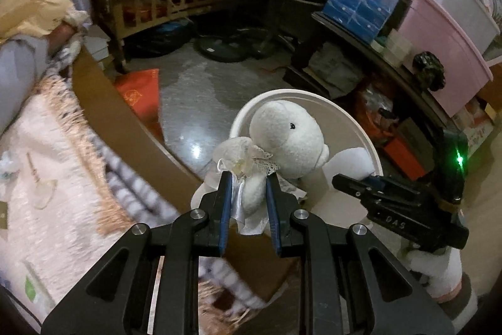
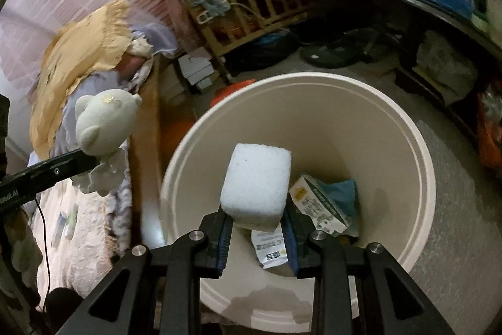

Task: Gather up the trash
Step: 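Carry sponge and plush toy to the white bucket and release them, then return both open tools to the remaining items on the bed, then grasp the green-labelled tissue pack with the left tool while the right grasps the crumpled tissue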

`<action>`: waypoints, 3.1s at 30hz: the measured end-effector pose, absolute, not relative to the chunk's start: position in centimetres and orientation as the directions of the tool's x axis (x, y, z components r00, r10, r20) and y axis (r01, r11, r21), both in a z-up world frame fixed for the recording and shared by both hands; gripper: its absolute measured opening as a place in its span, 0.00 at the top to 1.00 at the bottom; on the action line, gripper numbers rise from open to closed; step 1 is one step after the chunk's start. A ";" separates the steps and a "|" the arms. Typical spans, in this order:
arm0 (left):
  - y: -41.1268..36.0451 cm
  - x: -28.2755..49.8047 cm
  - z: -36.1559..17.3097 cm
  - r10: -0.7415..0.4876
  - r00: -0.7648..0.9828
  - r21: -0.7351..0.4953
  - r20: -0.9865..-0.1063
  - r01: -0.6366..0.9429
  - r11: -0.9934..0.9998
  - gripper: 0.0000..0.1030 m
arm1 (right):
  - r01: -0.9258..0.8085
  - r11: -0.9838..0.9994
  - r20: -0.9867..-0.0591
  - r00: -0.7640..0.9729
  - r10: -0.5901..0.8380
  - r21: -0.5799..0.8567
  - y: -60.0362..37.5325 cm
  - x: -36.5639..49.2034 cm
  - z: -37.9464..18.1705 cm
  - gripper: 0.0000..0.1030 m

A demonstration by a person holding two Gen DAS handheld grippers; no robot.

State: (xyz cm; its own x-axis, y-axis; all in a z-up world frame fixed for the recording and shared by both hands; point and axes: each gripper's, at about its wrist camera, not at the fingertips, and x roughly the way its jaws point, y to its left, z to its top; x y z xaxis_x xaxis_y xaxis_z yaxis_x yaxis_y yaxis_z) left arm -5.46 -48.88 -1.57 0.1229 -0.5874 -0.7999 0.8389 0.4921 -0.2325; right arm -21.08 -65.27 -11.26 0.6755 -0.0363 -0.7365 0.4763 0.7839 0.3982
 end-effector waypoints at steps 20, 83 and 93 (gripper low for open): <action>-53.3 -5.9 -3.8 -0.597 0.048 -0.295 -0.801 0.836 0.463 0.80 | 0.523 0.722 -0.732 0.680 -0.034 0.453 -67.0 -22.1 -13.1 0.58; -18.6 4.6 -9.3 -0.370 0.335 -0.229 -0.867 0.392 0.891 0.52 | 0.057 0.917 -0.720 0.639 0.271 0.396 -42.4 -7.3 -8.9 0.29; -18.9 7.7 -10.7 -0.398 0.304 -0.294 -0.866 0.335 0.895 0.51 | 0.014 0.924 -0.729 0.620 0.291 0.381 -40.4 -4.2 -8.8 0.28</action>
State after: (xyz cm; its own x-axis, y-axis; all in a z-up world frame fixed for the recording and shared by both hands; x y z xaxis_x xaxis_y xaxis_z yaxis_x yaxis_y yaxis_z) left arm 7.66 -18.90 -10.67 0.3039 -0.3982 -0.8655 0.3353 0.8950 -0.2941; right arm -4.20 -40.44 -8.78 0.6202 0.2908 -0.7285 0.0143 0.9244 0.3812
